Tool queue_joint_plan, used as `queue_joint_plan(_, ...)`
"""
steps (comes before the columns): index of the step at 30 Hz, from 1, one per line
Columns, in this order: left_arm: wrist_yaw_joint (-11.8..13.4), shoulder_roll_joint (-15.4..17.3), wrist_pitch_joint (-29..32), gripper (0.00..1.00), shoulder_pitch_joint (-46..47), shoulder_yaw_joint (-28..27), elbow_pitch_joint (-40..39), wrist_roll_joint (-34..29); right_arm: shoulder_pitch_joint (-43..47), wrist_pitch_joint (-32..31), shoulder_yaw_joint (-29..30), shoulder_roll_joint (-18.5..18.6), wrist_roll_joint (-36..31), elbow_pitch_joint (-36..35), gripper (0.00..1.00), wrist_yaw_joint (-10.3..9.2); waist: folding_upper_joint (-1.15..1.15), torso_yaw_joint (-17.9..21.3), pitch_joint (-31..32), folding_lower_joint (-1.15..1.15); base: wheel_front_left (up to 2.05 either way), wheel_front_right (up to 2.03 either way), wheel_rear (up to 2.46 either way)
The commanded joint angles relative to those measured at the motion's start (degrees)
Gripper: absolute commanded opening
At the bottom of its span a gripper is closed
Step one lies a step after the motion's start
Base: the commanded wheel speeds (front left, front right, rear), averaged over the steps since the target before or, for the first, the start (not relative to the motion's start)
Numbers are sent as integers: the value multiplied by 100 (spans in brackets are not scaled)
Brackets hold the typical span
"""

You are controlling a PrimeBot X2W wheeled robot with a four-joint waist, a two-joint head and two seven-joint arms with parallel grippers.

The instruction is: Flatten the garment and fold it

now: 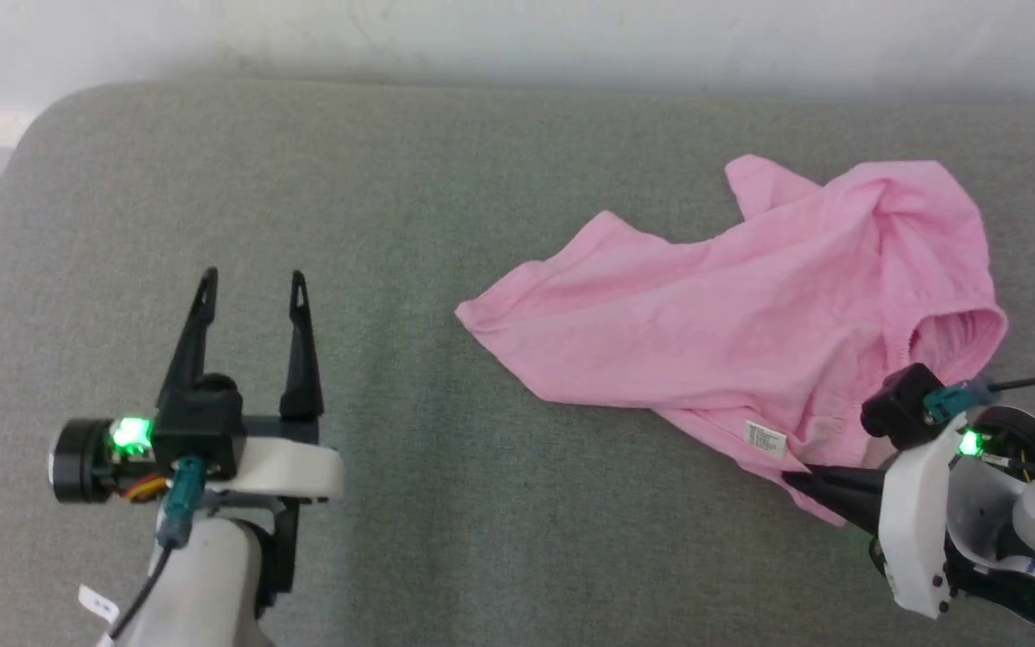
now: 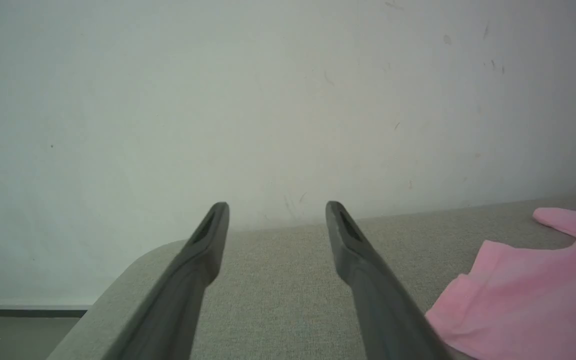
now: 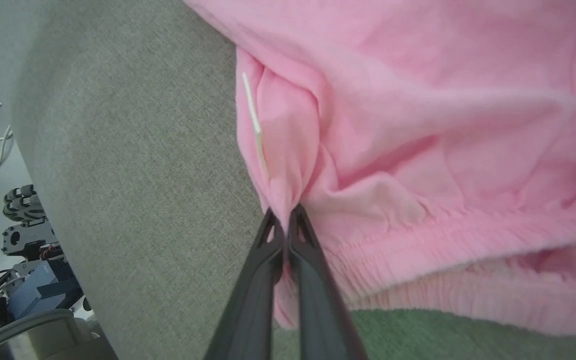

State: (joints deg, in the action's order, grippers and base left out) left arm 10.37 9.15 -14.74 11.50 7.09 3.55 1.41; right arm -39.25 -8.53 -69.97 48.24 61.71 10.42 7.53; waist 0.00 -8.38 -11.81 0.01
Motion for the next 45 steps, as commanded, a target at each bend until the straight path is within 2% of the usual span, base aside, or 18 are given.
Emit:
queue_joint_plan(1, -116, 132, -26, 100, 251, -50, 77, -26, 120, 111, 16, 131, -91, -174, 0, -4, 0, 176, 254, -1, 0, 0, 0)
queue_joint_plan(3, -297, 272, -26, 100, 476, -40, 221, -9, 177, 183, 52, 279, -186, -387, 0, -4, 0, 240, 357, -1, 0, 0, 0)
queue_joint_plan(7, -831, 536, 109, 100, 1093, 88, 857, 102, 364, 176, 143, 526, -375, -731, 0, -4, 0, 334, 477, -1, 0, 0, 0)
queue_joint_plan(10, -1329, 720, 665, 100, 1646, 287, 1268, 172, 546, 99, 226, 649, -505, -945, 0, -4, 0, 394, 498, -1, 0, 0, 0)
queue_joint_plan(13, -1664, 863, 1352, 100, 2111, 620, 1613, 305, 744, 47, 357, 730, -592, -1084, 0, -4, 0, 470, 461, -1, 0, 0, 0)
queue_joint_plan(14, -1664, 863, 1352, 100, 2111, 620, 1613, 305, 744, 47, 357, 730, -592, -1084, 0, -4, 0, 470, 461, -1, 0, 0, 0)
queue_joint_plan(17, -1772, 948, 2085, 100, 2418, 1209, 1872, 600, 909, 15, 506, 737, -688, -1145, 0, -4, 0, 553, 391, -1, 0, 0, 0)
queue_joint_plan(21, -1782, 1353, 2981, 100, 2784, 2708, 1958, 1542, 1026, -65, 698, 631, -845, -1178, 0, -4, 0, 701, 254, -1, 0, 0, 0)
queue_joint_plan(27, -1784, 1997, 4147, 100, 3451, 4455, 1950, 3052, 1021, -247, 923, 403, -1087, -1211, 0, -4, 0, 919, 34, -1, 0, 0, 0)
queue_joint_plan(31, -1784, 2253, 4657, 100, 3878, 5193, 1941, 3799, 922, -344, 1035, 242, -1223, -1203, 0, -4, 0, 1088, -133, -1, 0, 0, 0)
queue_joint_plan(35, -1785, 2345, 5060, 100, 4244, 5745, 2017, 4409, 793, -406, 1069, 69, -1336, -1183, 0, -4, 0, 1238, -317, -1, 0, 0, 0)
queue_joint_plan(40, -1785, 2405, 5578, 100, 4594, 6430, 2186, 4638, 618, -433, 1014, -142, -1469, -1096, 0, -4, 0, 1394, -524, -1, 0, 0, 0)
queue_joint_plan(43, -1785, 2387, 5692, 100, 4588, 6565, 2255, 4709, 533, -418, 946, -245, -1516, -1015, 0, -4, 0, 1454, -565, -1, 0, 0, 0)
queue_joint_plan(44, -1785, 2377, 5721, 47, 4568, 6586, 2247, 4736, 516, -403, 922, -269, -1524, -987, 0, -4, 0, 1462, -552, -1, 0, 0, 0)
queue_joint_plan(45, -1785, 2370, 5763, 0, 4534, 6601, 2219, 4791, 509, -375, 902, -285, -1529, -959, 0, -4, 0, 1457, -519, -1, 0, 0, 0)
